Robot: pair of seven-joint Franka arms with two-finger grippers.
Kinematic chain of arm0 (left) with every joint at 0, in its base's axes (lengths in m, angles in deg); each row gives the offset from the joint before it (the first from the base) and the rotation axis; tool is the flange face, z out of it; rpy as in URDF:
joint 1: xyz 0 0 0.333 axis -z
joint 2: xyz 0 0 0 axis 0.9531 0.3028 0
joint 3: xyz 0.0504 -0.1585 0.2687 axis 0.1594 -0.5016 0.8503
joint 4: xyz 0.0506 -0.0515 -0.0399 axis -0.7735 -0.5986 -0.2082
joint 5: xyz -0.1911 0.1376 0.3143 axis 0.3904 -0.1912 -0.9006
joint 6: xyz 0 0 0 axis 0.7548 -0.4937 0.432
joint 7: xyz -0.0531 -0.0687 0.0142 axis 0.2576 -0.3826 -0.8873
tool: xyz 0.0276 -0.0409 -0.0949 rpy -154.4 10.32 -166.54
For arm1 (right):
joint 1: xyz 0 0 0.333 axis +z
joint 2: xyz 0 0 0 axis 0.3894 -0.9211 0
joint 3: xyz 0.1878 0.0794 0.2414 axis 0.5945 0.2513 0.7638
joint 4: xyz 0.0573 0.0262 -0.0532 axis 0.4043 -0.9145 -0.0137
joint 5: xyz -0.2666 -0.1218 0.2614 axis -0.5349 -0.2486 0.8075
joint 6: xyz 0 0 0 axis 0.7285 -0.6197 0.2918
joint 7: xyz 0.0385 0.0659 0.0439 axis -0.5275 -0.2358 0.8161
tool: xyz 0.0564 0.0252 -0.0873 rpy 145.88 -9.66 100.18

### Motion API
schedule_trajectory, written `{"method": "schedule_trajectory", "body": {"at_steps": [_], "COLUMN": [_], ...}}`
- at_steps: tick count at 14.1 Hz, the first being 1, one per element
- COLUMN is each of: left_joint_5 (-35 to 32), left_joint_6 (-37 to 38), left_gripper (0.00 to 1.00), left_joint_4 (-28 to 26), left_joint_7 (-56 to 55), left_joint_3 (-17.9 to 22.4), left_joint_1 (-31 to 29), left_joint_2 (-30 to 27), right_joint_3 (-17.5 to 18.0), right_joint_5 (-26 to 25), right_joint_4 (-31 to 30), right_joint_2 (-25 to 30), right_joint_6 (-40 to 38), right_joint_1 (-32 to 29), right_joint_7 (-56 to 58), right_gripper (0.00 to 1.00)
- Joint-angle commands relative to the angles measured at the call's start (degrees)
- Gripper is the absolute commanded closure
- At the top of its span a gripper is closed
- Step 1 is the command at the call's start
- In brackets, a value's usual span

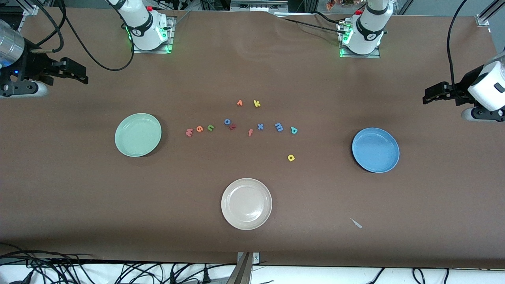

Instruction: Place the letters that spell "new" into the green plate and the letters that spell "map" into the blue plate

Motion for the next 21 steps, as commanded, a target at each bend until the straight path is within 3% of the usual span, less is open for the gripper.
{"method": "schedule_trajectory", "body": {"at_steps": [1, 21], "left_joint_5": [-1.09, -1.09], "left_joint_6": [-0.44, -0.53], "left_gripper": [0.0, 0.0], "left_joint_4": [-0.03, -0.03], "left_joint_7": [0.29, 0.29], "left_joint_3": [-0.54, -0.63], "left_joint_1": [-0.35, -0.35], "left_joint_2": [-0.15, -0.15], "right_joint_3": [0.32, 0.32], "right_joint_5": [0.3, 0.74], "right_joint_4": [0.85, 0.14], "right_joint_2": [-0.17, -0.17], "right_joint_6": [-0.33, 0.99], "right_joint_1": [-0.23, -0.14], "right_joint_7": [-0.29, 0.67], "right_gripper": [0.0, 0.0]}}
